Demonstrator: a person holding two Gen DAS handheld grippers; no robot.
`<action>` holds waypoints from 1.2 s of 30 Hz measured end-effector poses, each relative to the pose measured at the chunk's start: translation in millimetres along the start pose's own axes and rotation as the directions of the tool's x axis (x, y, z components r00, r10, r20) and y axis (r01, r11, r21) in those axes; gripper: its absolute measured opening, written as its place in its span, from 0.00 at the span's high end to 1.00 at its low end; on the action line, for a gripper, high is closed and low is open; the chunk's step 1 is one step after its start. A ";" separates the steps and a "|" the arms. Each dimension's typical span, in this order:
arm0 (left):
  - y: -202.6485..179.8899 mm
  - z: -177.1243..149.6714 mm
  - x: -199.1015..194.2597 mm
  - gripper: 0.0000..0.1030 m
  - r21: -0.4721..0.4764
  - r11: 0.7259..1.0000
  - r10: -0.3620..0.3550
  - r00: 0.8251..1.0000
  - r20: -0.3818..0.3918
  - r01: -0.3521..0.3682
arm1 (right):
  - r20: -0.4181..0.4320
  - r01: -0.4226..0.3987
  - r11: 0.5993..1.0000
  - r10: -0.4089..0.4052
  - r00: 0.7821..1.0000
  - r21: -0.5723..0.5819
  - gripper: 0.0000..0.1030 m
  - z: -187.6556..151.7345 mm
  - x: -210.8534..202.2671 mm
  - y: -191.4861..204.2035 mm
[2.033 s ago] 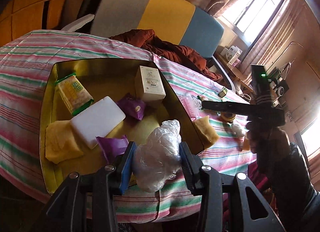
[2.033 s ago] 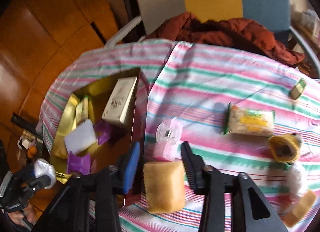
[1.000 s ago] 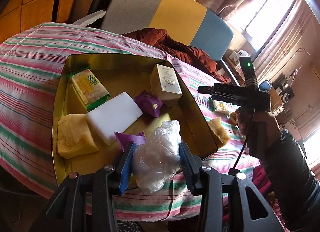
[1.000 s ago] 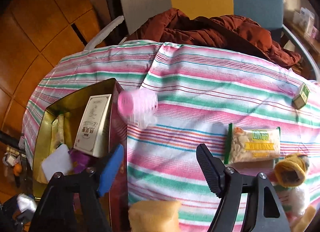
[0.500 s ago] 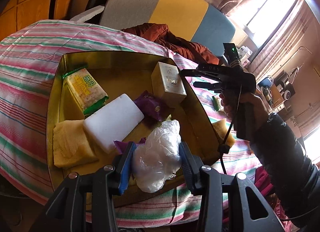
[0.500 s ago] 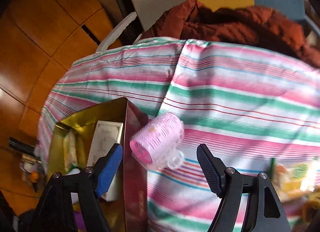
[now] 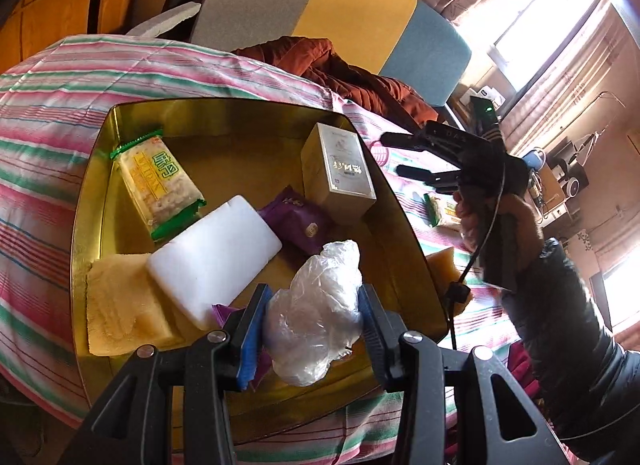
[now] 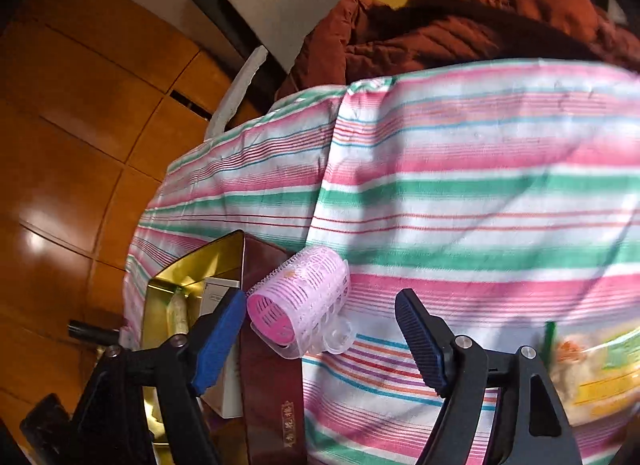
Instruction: Organize objects
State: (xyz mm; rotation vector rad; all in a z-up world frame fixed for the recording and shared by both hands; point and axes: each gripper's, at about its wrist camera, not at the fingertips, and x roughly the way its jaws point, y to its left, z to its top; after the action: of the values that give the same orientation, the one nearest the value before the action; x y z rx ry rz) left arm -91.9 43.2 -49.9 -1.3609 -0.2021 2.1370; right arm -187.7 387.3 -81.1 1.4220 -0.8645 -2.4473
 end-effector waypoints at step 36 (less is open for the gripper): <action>3.0 15.7 -82.2 0.56 0.053 0.996 0.051 0.969 0.243 -0.066 | 0.030 0.190 0.850 -0.202 0.979 -0.491 0.60 -112.0 -82.4 174.7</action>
State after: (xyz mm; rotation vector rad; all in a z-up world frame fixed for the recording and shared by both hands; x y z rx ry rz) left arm -81.8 -1.8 20.0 -1.0832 -0.1932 2.3374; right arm -72.6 236.4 36.6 1.3842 -0.0599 -2.5295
